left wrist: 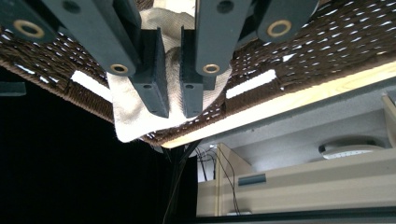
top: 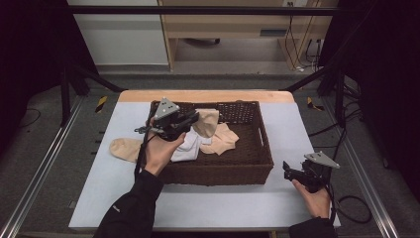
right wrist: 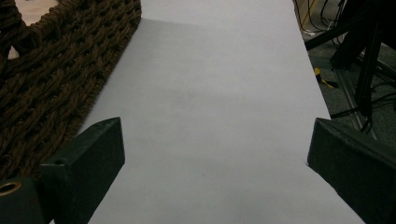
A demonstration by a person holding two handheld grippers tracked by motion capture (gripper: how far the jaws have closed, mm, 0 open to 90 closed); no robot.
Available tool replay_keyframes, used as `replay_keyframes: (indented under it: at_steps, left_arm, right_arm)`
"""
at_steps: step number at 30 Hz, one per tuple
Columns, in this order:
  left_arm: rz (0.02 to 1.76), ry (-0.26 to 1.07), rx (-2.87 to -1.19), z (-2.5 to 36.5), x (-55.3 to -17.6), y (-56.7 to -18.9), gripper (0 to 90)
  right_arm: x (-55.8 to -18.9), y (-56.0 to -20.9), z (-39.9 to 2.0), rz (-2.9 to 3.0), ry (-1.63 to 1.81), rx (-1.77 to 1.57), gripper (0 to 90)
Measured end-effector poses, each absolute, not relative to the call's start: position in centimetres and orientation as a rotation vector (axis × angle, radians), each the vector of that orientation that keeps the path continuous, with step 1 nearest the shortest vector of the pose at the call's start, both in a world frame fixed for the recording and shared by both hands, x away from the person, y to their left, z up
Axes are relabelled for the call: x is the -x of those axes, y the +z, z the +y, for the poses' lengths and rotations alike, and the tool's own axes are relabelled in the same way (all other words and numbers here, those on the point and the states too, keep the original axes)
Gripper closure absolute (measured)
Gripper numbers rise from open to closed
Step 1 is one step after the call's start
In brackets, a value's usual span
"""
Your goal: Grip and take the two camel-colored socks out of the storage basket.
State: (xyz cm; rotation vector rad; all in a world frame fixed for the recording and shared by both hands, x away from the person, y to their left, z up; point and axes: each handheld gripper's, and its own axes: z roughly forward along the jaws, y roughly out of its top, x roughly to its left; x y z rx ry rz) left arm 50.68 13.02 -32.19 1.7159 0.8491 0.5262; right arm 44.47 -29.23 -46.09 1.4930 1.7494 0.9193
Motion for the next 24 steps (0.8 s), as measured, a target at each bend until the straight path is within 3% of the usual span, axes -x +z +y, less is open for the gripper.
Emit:
replay_keyframes:
  at_steps: [24]
  left_arm:
    - [0.949, 0.628, -1.553, 23.7, -47.5, -30.6, 82.0]
  right_arm:
    - [-44.4, -46.1, -29.2, 1.75, 0.91, -1.497, 4.3]
